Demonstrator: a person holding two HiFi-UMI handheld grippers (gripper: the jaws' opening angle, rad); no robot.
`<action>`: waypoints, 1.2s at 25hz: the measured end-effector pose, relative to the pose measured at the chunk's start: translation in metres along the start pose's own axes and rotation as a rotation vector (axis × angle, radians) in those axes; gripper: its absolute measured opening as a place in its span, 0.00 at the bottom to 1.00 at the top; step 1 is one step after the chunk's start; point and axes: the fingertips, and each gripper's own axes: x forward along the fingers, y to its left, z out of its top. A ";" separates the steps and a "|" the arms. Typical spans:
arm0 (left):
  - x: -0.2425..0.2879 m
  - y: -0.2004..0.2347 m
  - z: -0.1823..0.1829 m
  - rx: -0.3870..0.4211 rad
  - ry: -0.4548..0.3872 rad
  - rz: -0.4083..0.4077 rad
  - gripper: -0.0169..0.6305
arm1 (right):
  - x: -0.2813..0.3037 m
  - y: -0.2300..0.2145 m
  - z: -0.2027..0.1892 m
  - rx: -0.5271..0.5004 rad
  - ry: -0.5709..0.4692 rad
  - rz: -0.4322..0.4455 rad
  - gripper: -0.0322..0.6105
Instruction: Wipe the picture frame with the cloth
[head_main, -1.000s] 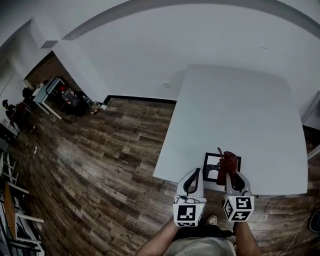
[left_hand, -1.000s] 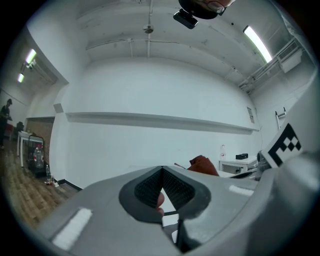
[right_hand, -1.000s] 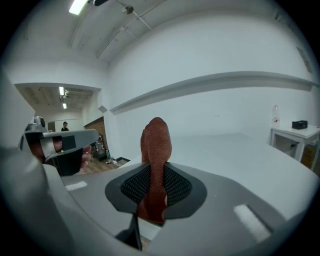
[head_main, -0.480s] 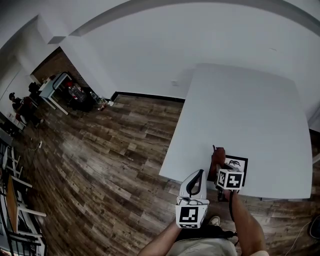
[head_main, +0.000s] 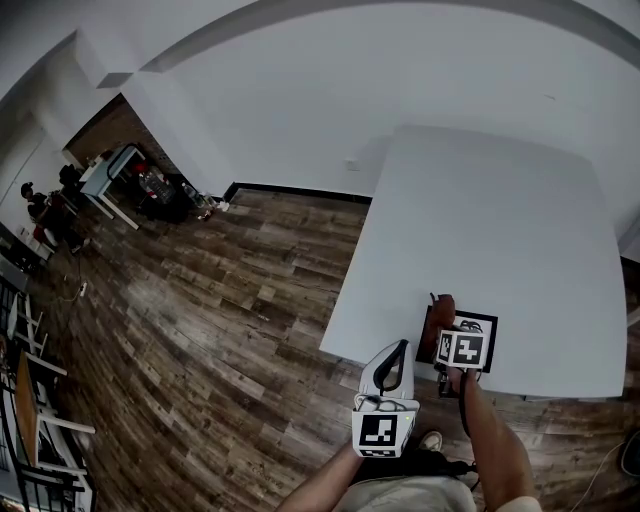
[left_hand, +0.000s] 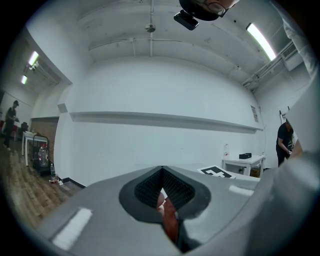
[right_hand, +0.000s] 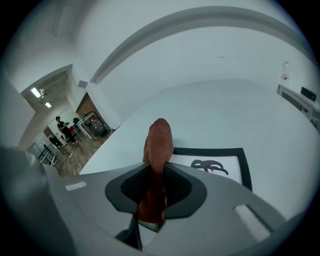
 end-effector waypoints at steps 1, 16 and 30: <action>0.001 -0.001 0.000 0.003 -0.010 -0.003 0.03 | -0.002 -0.005 0.000 0.007 -0.001 -0.008 0.20; 0.012 -0.041 -0.003 -0.013 -0.014 -0.082 0.03 | -0.054 -0.129 -0.014 0.139 -0.011 -0.198 0.20; 0.006 -0.027 0.003 -0.025 -0.028 -0.035 0.03 | -0.053 -0.008 0.008 0.035 -0.043 0.046 0.20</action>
